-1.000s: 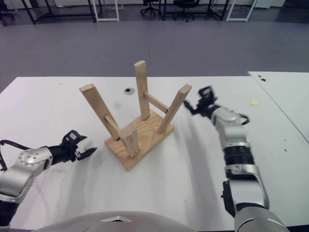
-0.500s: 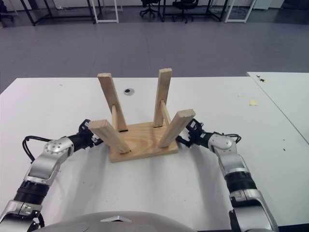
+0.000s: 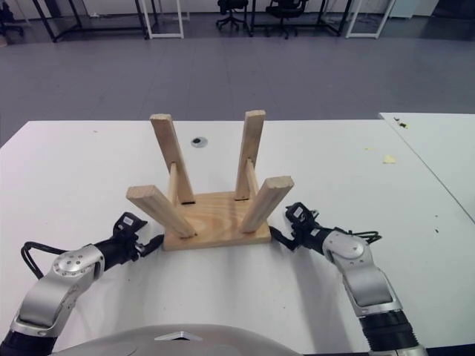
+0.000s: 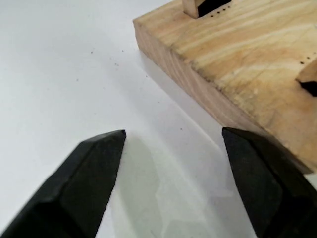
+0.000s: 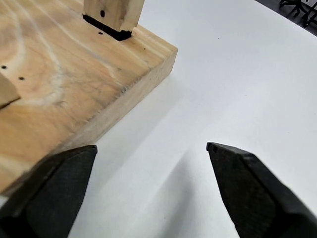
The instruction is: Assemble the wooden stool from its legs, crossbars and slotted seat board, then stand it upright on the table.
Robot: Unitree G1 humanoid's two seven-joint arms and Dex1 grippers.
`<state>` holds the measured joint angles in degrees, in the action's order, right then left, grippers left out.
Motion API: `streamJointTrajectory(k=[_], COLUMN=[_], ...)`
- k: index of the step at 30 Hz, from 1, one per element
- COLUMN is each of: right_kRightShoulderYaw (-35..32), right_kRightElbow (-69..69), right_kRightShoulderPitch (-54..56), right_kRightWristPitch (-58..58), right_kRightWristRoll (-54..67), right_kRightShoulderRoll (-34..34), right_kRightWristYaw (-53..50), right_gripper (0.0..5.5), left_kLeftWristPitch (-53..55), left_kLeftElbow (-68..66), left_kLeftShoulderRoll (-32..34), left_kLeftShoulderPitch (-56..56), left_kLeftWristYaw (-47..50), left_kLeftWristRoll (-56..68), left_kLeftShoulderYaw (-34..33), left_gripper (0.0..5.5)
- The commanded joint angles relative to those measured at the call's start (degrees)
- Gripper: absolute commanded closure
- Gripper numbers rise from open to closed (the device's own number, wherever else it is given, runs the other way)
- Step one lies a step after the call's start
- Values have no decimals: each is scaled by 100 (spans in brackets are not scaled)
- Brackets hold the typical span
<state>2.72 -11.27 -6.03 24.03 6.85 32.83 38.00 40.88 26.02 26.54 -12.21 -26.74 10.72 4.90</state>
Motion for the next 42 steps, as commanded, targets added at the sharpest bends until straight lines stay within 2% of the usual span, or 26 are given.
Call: streamJointTrajectory(k=[1, 5, 10, 13, 24, 28, 30, 32, 35, 38, 40, 42], right_kRightShoulderYaw=[-95, -599, -934, -908, -1723, -1935, -1810, -1470, -618, 51, 245, 344], right_kRightElbow=[-1255, -1751, -2170, -2224, -2696, -2583, -2487, -2380, -1933, -1650, -1497, -1413], right_kRightShoulderPitch=[110, 150, -50, -152, -449, -946, -1015, -762, 237, 734, 859, 914], right_kRightWristPitch=[772, 1498, 1866, 1867, 2184, 1990, 1839, 1678, 1463, 1351, 1267, 1212], right_kRightWristRoll=[1113, 1746, 2012, 2028, 2610, 2225, 2106, 2060, 1939, 1756, 1655, 1593], right_kRightShoulderRoll=[-97, 188, 742, 883, 1492, 2196, 2516, 2609, 2298, 2103, 2050, 2063], right_kRightWristYaw=[486, 616, 814, 898, 1214, 1688, 1998, 2161, 2234, 2278, 2287, 2311], right_gripper=[132, 132, 132, 132, 132, 132, 132, 132, 132, 132, 166, 210], left_kLeftWristPitch=[839, 1451, 1790, 1720, 1636, 717, 0, -479, -1012, -1362, -1459, -1529], left_kLeftElbow=[1185, 1732, 2102, 2105, 2186, 1736, 1384, 1055, 297, -182, -339, -399], left_kLeftShoulderRoll=[-440, -166, 383, 667, 1498, 2757, 3218, 3281, 2871, 2541, 2337, 2172], left_kLeftShoulderPitch=[369, 292, 179, -26, -1, -927, -1158, -962, 45, 753, 1061, 1250], left_kLeftWristYaw=[-166, -354, -612, -684, -1354, -2320, -3018, -3452, -3575, -3636, -3622, -3618], left_kLeftWristRoll=[1223, 1728, 2103, 2003, 2633, 1713, 1431, 1470, 1414, 1208, 1213, 1279], left_kLeftShoulderYaw=[-376, -1011, -1512, -1423, -2358, -2213, -2157, -2009, -1260, -547, -320, -194], left_gripper=[189, 189, 189, 189, 189, 189, 189, 189, 189, 189, 187, 222])
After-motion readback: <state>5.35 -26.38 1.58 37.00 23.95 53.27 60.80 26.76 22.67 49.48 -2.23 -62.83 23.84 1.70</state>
